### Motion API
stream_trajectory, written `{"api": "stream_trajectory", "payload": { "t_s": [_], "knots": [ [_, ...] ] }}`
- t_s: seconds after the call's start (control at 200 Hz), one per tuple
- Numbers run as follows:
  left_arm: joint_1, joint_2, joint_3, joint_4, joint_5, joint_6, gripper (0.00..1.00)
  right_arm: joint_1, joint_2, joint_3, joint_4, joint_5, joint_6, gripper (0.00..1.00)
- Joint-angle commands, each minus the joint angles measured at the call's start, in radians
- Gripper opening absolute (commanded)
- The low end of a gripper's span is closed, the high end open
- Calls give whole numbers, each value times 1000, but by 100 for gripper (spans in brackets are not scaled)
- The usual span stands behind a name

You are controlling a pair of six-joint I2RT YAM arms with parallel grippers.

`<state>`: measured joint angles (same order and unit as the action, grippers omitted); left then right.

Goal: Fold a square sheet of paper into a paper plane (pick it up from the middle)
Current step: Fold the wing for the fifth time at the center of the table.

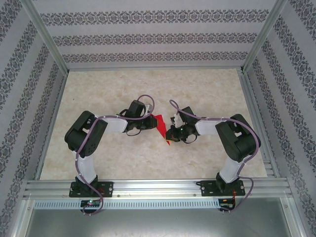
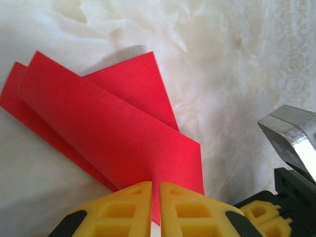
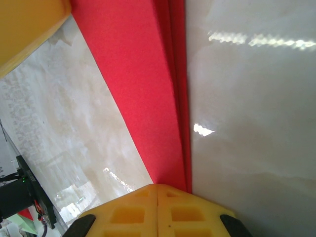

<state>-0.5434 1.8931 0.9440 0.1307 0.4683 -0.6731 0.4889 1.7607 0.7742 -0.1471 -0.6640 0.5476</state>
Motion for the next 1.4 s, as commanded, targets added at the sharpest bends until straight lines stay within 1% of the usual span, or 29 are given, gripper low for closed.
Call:
{"api": "stream_trajectory", "payload": {
  "t_s": [0.0, 0.14, 0.385, 0.604, 0.794, 1.049, 1.394],
  "knots": [
    [4, 25, 2, 54, -28, 11, 14, 6, 43, -32, -99, 27, -19, 7],
    [4, 37, 4, 57, -40, 4, 13, 5, 45, -32, -103, 31, -23, 7],
    [5, 44, 13, 14, -81, 6, 13, 5, 48, -33, -116, 40, -29, 7],
    [15, 44, 48, -82, -155, 36, 13, 2, 43, -44, -138, 58, -36, 7],
    [58, 61, 67, -97, -147, 46, 12, -6, 46, -50, -144, 68, -40, 7],
    [89, 112, 123, -118, -148, 50, 13, -6, 52, -61, -148, 85, -39, 7],
    [138, 135, 190, -181, -159, 87, 12, -7, 52, -64, -148, 87, -39, 7]
  ]
}}
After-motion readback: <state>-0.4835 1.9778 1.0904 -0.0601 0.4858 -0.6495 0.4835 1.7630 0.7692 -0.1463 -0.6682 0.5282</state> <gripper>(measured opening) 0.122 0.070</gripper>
